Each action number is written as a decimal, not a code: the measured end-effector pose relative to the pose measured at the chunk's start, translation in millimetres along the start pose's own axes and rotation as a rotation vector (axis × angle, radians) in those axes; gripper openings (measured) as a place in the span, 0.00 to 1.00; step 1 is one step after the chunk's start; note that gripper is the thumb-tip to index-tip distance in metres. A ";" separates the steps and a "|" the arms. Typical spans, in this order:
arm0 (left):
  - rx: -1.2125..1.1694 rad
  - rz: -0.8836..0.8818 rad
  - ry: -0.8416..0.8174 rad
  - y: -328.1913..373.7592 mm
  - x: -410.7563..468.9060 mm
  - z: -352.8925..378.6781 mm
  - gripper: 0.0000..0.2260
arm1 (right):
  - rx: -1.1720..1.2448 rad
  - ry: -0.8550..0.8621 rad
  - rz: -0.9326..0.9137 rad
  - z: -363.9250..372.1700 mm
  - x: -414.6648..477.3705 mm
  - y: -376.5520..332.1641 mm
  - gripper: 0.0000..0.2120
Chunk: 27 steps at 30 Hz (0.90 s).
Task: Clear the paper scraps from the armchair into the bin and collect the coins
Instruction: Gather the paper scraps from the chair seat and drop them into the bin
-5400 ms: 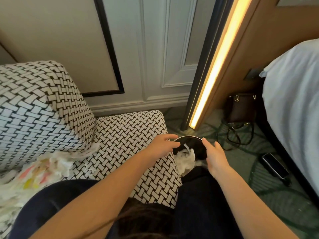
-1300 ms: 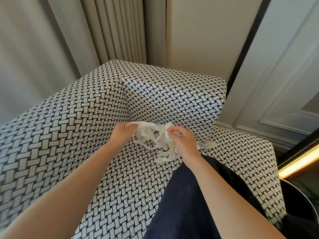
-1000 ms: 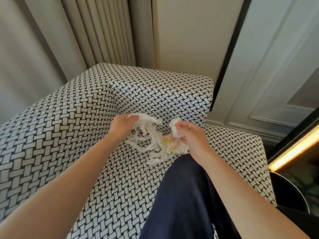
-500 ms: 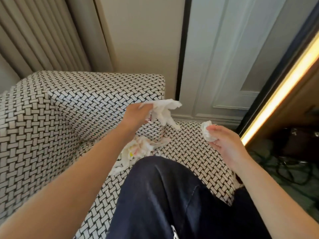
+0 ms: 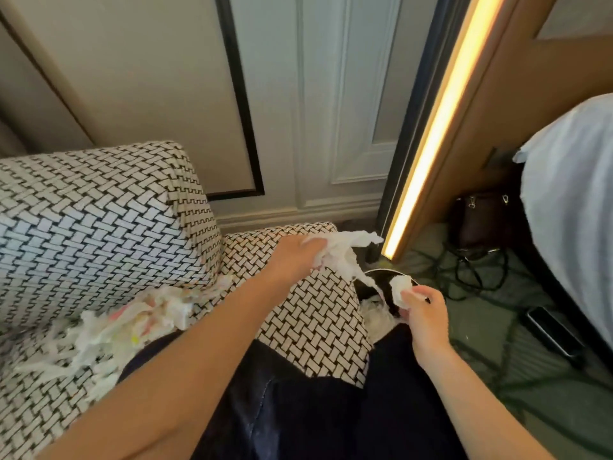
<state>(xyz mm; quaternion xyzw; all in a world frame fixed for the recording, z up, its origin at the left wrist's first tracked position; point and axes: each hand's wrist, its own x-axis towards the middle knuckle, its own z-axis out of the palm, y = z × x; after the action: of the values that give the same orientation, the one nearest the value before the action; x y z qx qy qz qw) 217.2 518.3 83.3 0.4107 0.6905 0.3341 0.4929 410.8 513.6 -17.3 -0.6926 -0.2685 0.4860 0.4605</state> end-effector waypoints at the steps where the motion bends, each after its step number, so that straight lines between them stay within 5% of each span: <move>1: 0.032 -0.011 -0.030 1.8 6.7 14.1 0.09 | 0.033 0.024 0.018 -3.8 5.4 5.2 0.11; 10: 0.148 -0.050 -0.148 15.0 38.3 80.2 0.11 | 0.286 0.078 -0.008 -2.2 20.6 11.7 0.24; 27: 0.117 -0.120 -0.211 11.4 52.3 118.7 0.10 | 0.597 0.147 0.240 -6.7 50.1 18.0 0.17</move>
<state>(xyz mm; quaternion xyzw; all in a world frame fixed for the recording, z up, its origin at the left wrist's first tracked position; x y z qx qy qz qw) 324.0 576.9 37.3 0.4296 0.6766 0.2181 0.5569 434.9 544.3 -54.1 -0.5871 0.0032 0.5427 0.6007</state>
